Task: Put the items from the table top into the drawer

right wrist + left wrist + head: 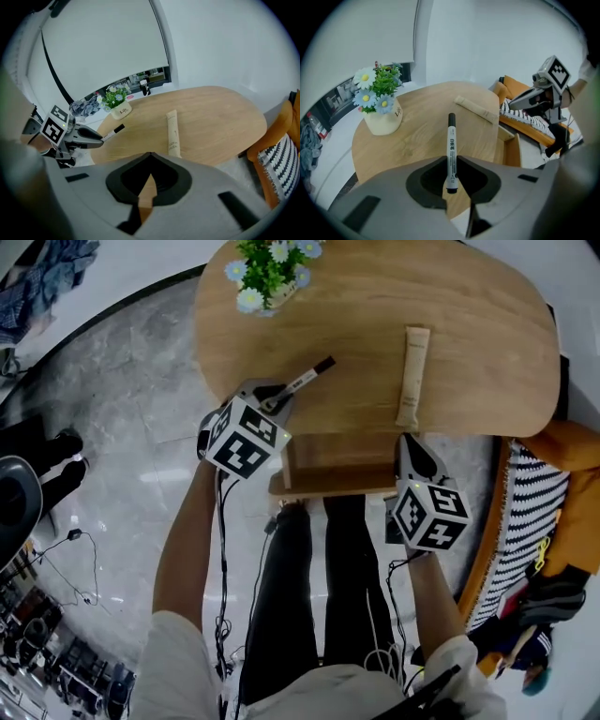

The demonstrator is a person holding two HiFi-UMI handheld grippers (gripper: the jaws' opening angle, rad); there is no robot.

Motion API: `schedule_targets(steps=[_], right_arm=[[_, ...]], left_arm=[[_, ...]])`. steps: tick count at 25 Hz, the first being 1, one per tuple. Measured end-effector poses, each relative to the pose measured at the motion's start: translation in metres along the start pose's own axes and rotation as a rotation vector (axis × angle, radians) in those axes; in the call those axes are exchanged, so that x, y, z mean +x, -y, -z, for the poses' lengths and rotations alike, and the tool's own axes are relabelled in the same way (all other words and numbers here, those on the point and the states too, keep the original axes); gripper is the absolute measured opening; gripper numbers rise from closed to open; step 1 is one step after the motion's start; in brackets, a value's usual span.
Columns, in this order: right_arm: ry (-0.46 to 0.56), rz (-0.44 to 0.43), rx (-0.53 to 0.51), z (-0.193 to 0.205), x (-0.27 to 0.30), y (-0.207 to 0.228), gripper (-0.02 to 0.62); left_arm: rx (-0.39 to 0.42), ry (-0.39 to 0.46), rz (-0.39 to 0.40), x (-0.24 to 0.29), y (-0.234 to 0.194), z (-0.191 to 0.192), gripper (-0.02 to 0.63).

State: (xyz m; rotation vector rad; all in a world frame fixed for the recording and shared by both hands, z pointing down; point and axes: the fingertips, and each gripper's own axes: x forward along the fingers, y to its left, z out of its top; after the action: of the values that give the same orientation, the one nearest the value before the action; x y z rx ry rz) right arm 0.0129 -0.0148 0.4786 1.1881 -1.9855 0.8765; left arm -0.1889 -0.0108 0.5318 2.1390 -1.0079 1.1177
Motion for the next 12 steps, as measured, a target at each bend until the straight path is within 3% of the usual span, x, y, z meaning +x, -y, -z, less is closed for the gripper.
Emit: schedule_targets(steps=[12], right_arm=[[0.062, 0.076, 0.132, 0.050, -0.066, 0.007, -0.008]], left_arm=[[0.121, -0.020, 0.110, -0.021, 0.098, 0.014, 0.063]])
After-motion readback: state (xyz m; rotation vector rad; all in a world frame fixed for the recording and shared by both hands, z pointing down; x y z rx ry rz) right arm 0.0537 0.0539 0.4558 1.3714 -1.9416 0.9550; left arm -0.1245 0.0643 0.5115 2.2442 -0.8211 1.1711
